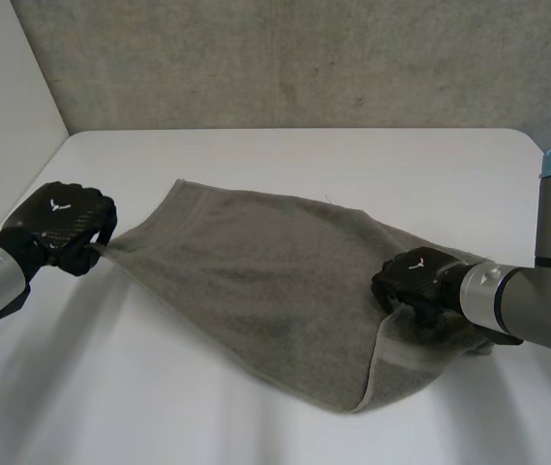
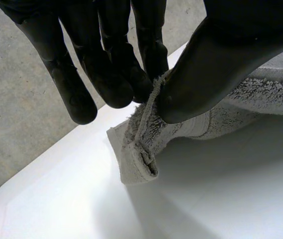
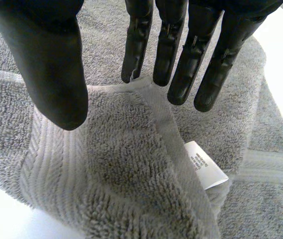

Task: Fold the towel.

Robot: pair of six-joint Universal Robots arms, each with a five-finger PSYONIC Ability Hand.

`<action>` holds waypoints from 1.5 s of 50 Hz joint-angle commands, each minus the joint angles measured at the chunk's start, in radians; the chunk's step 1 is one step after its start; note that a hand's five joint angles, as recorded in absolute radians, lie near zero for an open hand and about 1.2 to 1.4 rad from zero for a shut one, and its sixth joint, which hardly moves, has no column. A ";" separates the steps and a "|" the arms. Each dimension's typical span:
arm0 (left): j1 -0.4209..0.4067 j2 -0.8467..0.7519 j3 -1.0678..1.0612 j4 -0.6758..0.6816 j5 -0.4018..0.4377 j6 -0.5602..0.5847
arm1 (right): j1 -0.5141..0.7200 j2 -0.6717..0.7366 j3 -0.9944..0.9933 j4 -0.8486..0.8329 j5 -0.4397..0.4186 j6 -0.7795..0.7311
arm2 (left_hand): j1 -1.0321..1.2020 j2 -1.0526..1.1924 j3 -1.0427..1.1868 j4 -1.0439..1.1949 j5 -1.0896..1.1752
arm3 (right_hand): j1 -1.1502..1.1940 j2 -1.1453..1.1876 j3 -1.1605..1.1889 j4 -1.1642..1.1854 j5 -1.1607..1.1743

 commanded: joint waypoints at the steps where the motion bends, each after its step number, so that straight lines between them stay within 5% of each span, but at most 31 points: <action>1: 0.000 0.000 0.000 0.002 0.000 0.001 | 0.003 -0.029 0.019 -0.024 -0.007 -0.001 | 0.037 0.008 0.010 0.004 0.020 | -0.099 -0.110 -0.103 -0.095 -0.075; 9: 0.000 0.000 -0.001 0.002 0.000 0.001 | 0.039 -0.077 0.060 -0.081 -0.006 -0.010 | 0.037 0.008 0.010 0.004 0.020 | -0.258 -0.269 -0.261 -0.254 -0.233; 43: -0.001 -0.001 -0.006 0.002 0.001 0.001 | 0.054 0.052 0.065 -0.179 0.060 -0.099 | 0.037 0.008 0.010 0.004 0.020 | -0.240 -0.251 -0.244 -0.236 -0.216; 75: 0.002 0.000 -0.006 0.000 0.000 -0.001 | 0.040 -0.032 0.169 -0.182 0.045 -0.100 | 0.037 0.008 0.010 0.004 0.020 | 0.158 0.147 0.155 0.162 0.183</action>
